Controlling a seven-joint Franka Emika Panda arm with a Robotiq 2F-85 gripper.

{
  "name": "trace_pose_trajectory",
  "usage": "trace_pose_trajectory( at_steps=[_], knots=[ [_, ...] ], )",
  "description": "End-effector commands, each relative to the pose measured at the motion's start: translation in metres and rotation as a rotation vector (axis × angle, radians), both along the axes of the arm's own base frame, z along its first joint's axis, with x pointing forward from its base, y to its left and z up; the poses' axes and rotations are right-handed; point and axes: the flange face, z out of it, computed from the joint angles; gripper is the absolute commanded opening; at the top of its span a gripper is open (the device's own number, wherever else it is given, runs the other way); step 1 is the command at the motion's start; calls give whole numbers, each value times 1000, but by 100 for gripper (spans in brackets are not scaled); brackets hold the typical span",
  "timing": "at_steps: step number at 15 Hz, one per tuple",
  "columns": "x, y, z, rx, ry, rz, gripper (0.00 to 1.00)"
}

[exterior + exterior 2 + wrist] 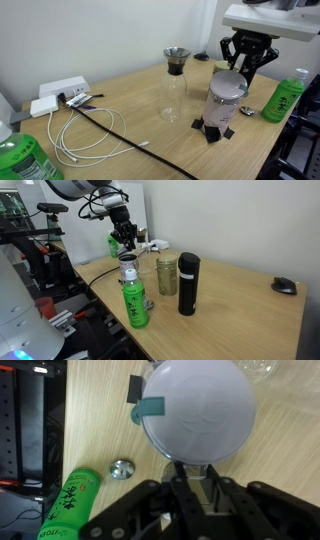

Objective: Open the bottle on the table

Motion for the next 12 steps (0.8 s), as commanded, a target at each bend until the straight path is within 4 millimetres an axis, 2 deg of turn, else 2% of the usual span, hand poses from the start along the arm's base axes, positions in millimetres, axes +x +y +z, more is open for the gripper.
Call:
trace_pose_trajectory(
  at_steps=[1,12],
  knots=[
    [0,2,10,-33,-11,-7,6],
    [-4,11,9,-70,-30,11,6]
  ],
)
